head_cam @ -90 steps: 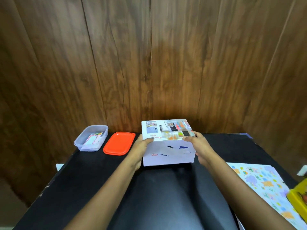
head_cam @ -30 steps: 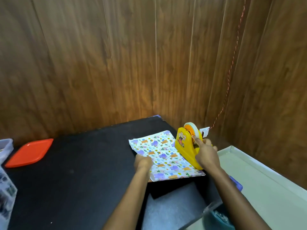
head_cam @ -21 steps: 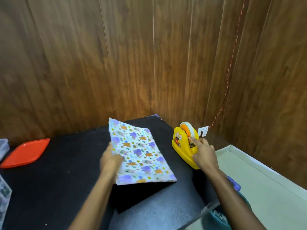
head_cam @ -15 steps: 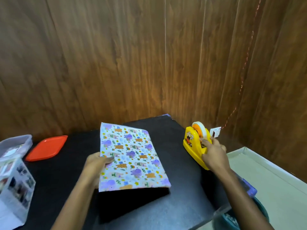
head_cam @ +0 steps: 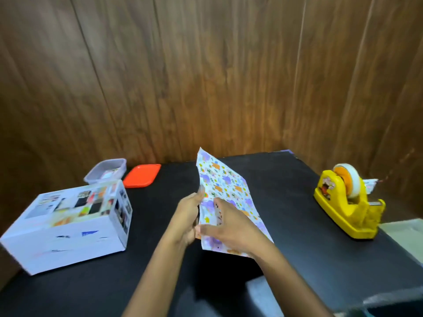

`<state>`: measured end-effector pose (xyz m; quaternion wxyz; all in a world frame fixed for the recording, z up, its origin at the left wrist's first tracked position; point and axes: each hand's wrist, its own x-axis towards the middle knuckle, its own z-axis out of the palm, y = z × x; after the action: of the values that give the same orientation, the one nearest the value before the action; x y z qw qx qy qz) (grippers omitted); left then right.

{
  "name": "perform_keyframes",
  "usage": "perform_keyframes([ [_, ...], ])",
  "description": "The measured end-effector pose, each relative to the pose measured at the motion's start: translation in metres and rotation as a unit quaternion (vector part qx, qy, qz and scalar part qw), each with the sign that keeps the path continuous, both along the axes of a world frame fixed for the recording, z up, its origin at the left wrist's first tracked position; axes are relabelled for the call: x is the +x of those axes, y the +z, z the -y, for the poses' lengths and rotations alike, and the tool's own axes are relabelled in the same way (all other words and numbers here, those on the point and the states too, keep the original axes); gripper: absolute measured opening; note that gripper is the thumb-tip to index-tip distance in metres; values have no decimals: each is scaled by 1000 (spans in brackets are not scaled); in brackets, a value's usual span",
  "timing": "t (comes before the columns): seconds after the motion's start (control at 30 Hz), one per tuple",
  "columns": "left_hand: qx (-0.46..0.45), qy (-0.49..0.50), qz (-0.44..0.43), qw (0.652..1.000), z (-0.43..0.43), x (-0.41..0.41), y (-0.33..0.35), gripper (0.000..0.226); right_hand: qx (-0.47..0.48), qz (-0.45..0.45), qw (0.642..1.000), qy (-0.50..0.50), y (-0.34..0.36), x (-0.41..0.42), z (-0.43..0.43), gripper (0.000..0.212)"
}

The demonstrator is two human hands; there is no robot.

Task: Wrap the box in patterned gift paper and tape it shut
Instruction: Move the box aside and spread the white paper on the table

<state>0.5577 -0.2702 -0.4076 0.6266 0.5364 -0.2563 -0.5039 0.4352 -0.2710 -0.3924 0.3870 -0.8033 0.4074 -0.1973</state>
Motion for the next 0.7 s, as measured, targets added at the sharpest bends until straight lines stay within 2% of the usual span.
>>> perform_keyframes([
  [0.13, -16, -29, -20, 999, -15, 5, -4, 53, 39, 24, 998, -37, 8, 5, 3, 37],
  [0.2, -31, -38, -36, 998, -19, 7, -10, 50, 62, 30, 996, -52, 10, 4, 6, 40],
  [0.27, -45, -44, -46, 997, -22, 8, -15, 33, 41, 40, 995, -82, 12, 4, 12, 13],
  [0.37, -59, -54, -73, 994, -26, 6, -22, 16, -7, 56, 986, -155, 19, 1, 24, 40],
  [0.47, -50, -36, -82, 995, -30, 6, -27, 18, -51, 67, 979, -188, 31, -11, 37, 39],
  [0.53, -22, -29, -72, 997, -33, 11, -29, 18, -41, 127, 969, -210, 45, -23, 49, 37],
  [0.6, 21, -8, -42, 999, -34, 17, -32, 24, 5, 257, 937, -238, 59, -39, 60, 32],
  [0.7, 86, 48, 56, 994, -34, 32, -35, 43, 107, 463, 840, -261, 70, -65, 76, 11],
])
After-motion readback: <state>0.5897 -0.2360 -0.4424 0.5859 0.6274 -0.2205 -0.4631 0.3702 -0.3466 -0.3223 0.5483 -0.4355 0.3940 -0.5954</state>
